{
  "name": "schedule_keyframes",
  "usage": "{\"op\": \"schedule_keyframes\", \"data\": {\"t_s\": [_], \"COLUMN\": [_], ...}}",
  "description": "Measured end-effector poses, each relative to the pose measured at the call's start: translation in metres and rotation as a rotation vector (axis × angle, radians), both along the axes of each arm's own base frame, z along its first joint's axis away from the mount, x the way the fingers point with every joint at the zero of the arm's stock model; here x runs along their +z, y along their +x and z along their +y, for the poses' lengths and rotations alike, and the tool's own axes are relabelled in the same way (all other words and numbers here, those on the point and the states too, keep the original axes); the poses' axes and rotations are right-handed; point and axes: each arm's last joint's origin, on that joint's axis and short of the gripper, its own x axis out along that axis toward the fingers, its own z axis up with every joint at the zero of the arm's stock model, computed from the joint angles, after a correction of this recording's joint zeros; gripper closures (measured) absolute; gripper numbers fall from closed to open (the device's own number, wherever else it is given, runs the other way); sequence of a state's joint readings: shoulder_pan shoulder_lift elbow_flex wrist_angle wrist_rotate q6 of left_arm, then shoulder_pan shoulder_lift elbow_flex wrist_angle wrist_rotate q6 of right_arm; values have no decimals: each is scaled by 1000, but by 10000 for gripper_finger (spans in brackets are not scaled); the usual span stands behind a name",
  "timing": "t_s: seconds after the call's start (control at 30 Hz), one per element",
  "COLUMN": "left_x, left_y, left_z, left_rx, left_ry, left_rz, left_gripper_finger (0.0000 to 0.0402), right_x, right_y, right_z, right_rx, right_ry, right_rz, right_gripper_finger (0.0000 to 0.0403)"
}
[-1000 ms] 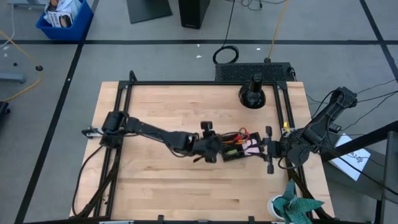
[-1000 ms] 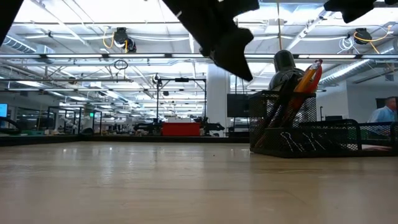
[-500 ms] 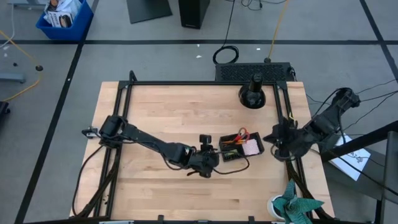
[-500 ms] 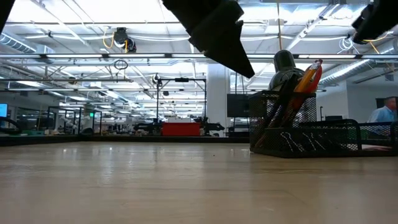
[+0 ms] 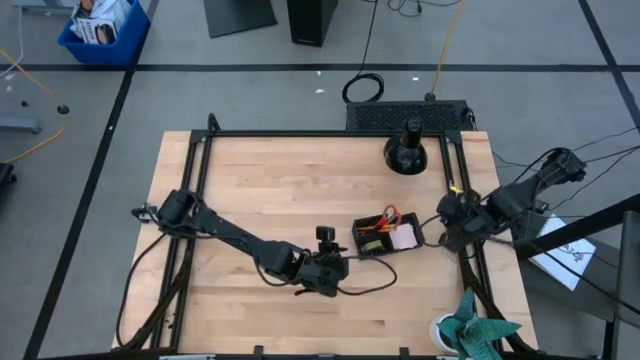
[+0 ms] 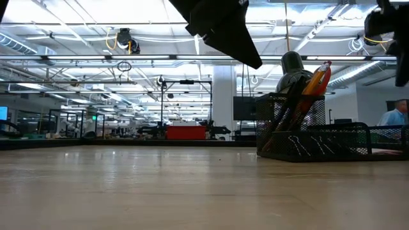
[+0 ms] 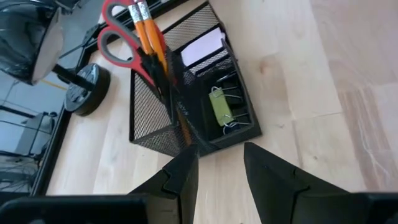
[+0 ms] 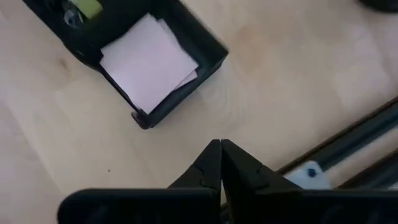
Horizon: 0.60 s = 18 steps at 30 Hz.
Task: Pick and place office supplies into organizer
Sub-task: Adjust the black desk organizer
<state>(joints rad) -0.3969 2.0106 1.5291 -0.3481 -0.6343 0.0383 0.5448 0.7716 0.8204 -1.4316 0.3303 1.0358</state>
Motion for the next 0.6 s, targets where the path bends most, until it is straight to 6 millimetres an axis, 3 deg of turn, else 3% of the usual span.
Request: {"op": "schedule_keyframes", "data": {"t_s": [0.1, 0.2, 0.6], "left_x": [0, 0, 1], "left_y": [-2, -4, -6], "left_z": [-5, -10, -17], "left_rx": [-2, -9, -11], "left_ry": [-8, -16, -38], "left_rz": [-7, -12, -25], "left_gripper_finger": [268, 268, 268], "right_x": [-19, -22, -44], "right_y": [5, 15, 22], "right_z": [3, 7, 1], "right_rx": [21, 52, -18], "right_ry": [18, 48, 117], "right_rz": [9, -56, 18], "right_gripper_finger": [402, 402, 403]}}
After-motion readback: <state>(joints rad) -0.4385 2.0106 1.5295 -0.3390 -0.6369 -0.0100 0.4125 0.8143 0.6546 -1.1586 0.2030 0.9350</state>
